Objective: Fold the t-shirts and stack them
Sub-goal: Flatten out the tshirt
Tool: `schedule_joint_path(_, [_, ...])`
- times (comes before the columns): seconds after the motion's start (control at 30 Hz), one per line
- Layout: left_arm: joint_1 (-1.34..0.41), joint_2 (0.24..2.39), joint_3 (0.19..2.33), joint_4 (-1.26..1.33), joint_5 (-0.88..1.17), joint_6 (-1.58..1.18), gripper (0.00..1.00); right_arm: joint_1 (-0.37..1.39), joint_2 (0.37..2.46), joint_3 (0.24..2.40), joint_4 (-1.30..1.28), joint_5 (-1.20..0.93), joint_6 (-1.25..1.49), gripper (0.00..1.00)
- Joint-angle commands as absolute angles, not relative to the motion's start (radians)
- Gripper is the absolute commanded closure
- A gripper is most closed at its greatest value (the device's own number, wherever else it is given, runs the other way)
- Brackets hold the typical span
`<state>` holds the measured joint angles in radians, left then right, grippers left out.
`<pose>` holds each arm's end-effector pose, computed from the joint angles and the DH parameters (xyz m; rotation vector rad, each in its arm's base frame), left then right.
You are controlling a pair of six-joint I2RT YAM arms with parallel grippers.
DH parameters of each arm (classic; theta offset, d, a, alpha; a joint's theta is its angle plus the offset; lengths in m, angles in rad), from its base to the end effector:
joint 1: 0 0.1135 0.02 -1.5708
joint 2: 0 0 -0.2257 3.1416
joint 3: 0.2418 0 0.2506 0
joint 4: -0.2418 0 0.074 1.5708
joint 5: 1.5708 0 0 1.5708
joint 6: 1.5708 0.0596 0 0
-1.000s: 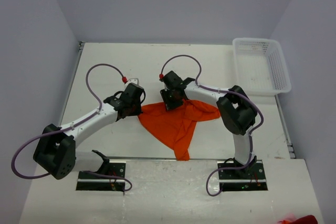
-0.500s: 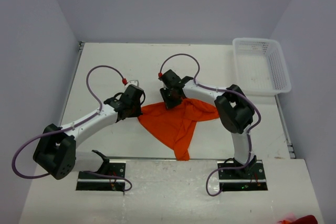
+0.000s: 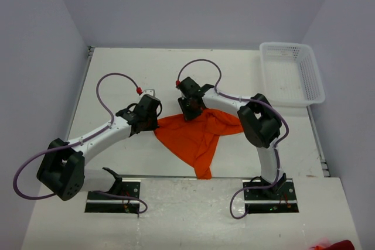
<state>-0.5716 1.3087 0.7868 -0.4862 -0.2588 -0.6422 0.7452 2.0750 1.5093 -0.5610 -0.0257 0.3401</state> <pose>0.2375 -0.1346 0.1509 -0.1846 2.5278 -0.1468 0.3106 0.2886 0.1107 -0.5616 2.6951 0.3513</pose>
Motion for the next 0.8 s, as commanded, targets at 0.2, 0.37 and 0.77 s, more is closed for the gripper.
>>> schedule_joint_path(0.2, [-0.565, 1.279, 0.765, -0.451, -0.241, -0.621, 1.00, 0.742, 2.082, 1.559, -0.569, 0.032, 0.341, 0.77])
schedule_joint_path(0.37, [-0.565, 1.279, 0.753, -0.445, -0.241, -0.624, 1.00, 0.741, 2.059, 1.589, -0.598, 0.080, 0.336, 0.91])
schedule_joint_path(0.77, [-0.627, 1.152, 1.153, -0.774, -0.511, -0.585, 1.00, 0.571, 1.732, 1.961, -0.937, 0.374, 0.252, 1.00])
